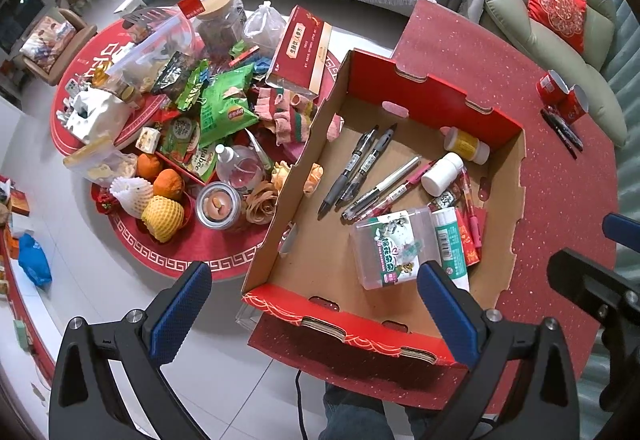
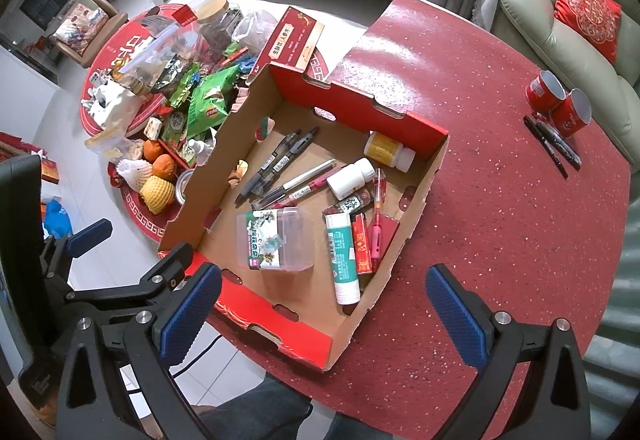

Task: Organize rigid objects

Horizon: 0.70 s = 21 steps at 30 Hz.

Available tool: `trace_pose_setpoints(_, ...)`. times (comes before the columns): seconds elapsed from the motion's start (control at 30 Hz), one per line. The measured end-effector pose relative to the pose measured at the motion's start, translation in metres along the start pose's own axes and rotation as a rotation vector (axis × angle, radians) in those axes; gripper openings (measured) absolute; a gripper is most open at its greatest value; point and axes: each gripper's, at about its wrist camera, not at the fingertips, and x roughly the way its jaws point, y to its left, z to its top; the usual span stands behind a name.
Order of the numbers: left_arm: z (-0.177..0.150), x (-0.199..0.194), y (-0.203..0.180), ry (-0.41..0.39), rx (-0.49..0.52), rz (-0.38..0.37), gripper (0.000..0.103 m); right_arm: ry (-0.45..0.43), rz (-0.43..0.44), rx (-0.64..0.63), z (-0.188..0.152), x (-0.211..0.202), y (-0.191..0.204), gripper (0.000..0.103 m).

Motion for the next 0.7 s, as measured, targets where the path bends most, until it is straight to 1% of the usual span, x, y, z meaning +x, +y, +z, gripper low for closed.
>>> trace_pose_setpoints(0.6, -0.002, 0.009, 0.008, 0.016, -0.012, -0.012, 0.102, 0.0, -0.001, -0.001, 0.001, 0.001, 0.004, 0.103)
trace_pose_setpoints(0.7, -0.003, 0.009, 0.011, 0.002, -0.011, -0.008, 0.102, 0.0, -0.003, -0.001, 0.001, 0.001, 0.004, 0.103)
